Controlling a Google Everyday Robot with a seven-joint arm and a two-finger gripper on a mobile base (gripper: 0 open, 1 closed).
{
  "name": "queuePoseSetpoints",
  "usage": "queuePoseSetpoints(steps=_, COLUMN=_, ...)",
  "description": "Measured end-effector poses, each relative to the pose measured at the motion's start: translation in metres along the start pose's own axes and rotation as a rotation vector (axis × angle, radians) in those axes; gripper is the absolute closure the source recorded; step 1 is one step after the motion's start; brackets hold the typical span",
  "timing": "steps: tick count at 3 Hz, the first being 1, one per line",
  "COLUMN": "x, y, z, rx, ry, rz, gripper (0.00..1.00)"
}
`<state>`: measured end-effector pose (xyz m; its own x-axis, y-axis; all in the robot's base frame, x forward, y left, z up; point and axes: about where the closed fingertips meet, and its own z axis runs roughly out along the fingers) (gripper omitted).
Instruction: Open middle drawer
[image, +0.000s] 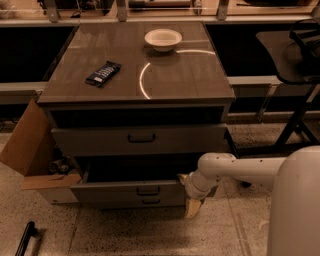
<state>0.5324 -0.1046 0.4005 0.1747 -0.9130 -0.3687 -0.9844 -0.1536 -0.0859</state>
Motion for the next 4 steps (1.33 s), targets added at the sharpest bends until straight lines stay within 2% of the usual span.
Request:
queuePoseSetpoints(steps=2, x=-0.018, y=0.064, z=-0.014, rx=0.008, ry=-0.014, rz=0.022, gripper=0.64)
queuePoseSetpoints(steps=3, x=-0.02, y=0.066, z=-0.017, rx=0.01, ry=-0.015, rz=0.023, gripper=0.88)
queuePoseSetpoints(steps=4, x=-0.02, y=0.066, z=-0.017, rx=0.01, ry=-0.015, rz=0.023, gripper=0.84)
